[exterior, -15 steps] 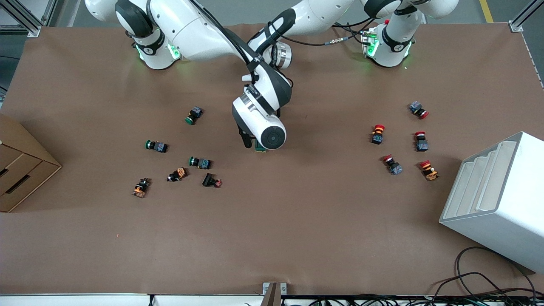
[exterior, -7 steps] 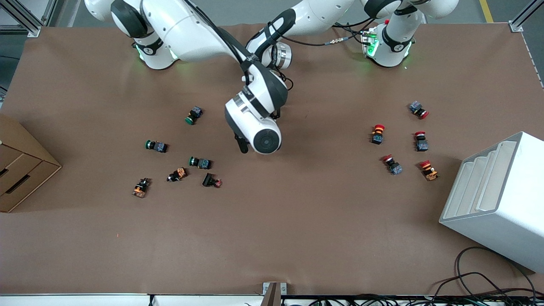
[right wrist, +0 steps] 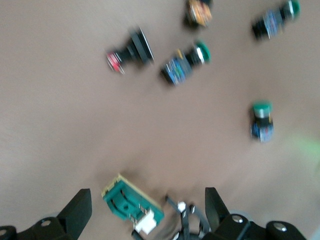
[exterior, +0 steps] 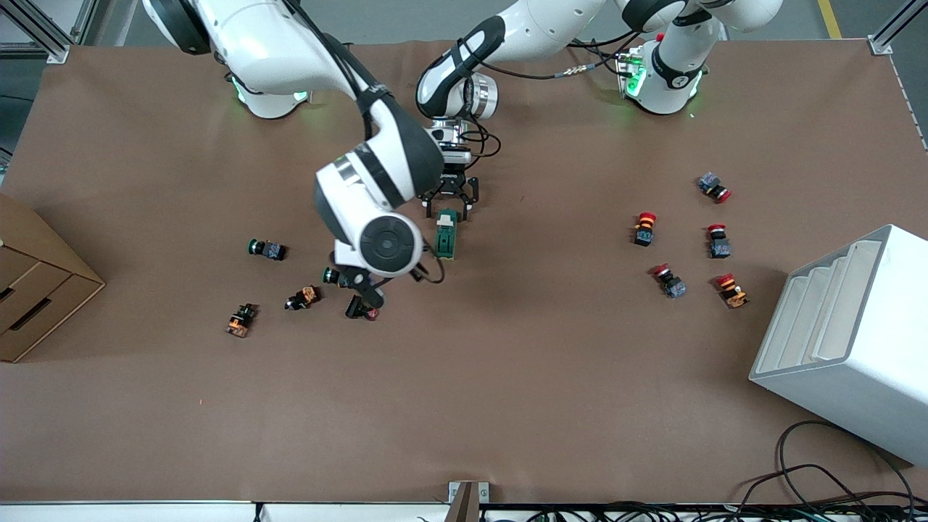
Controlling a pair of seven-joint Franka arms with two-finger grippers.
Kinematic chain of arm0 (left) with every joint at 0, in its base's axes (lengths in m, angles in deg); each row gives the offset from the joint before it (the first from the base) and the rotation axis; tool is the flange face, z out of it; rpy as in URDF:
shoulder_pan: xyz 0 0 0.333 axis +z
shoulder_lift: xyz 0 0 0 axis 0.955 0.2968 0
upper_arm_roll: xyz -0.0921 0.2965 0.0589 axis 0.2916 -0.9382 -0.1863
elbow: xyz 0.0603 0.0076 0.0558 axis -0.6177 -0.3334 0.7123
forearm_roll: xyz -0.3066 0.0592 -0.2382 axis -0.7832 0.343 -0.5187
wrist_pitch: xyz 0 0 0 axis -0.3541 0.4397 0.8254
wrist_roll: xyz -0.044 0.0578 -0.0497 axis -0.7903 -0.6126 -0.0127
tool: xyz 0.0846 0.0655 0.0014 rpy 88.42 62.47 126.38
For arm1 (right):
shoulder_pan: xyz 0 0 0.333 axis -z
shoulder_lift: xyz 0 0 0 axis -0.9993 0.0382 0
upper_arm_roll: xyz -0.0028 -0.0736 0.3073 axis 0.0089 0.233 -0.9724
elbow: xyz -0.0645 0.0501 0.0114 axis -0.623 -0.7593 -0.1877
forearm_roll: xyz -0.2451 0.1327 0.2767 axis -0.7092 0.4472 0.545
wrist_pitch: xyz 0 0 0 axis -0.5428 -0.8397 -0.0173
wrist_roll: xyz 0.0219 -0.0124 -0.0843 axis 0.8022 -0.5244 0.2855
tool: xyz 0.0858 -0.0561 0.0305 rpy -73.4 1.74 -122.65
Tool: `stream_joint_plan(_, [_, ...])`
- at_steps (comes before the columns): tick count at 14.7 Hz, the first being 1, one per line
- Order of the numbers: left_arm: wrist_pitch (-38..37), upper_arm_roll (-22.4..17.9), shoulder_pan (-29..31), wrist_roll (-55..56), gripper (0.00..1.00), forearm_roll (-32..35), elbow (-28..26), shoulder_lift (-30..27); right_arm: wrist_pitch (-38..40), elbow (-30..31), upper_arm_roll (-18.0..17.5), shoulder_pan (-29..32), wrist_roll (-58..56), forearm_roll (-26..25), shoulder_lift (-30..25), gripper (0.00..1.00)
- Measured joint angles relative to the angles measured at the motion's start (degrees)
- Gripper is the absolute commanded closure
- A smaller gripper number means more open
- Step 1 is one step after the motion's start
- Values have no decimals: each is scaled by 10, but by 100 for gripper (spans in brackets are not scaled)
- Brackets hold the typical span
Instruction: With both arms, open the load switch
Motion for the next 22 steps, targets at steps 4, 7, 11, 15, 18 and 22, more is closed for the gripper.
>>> stream_joint_plan(4, [-5,0,6,0,4,-10,12,-4,-4,13,7,100,-247,-12,-42,0])
stream_joint_plan(7, [-6,1,28,-21,4,-39,33,-15,-3,57,9,192,-465,-34,-93,0])
stream_joint_plan(11, [-6,3,52,-80,4,-115,70,-29,30,113,9,285,-660,-44,-184,0])
stream_joint_plan(15, [-5,3,83,-183,4,-206,105,-50,82,124,8,330,-711,-75,-249,0])
stream_joint_plan(18, [-5,4,109,-279,4,-303,141,-76,110,99,3,330,-712,-86,-261,0])
stream_joint_plan(22, [-5,3,163,-443,3,-458,171,-146,126,86,-4,329,-711,-69,-262,0])
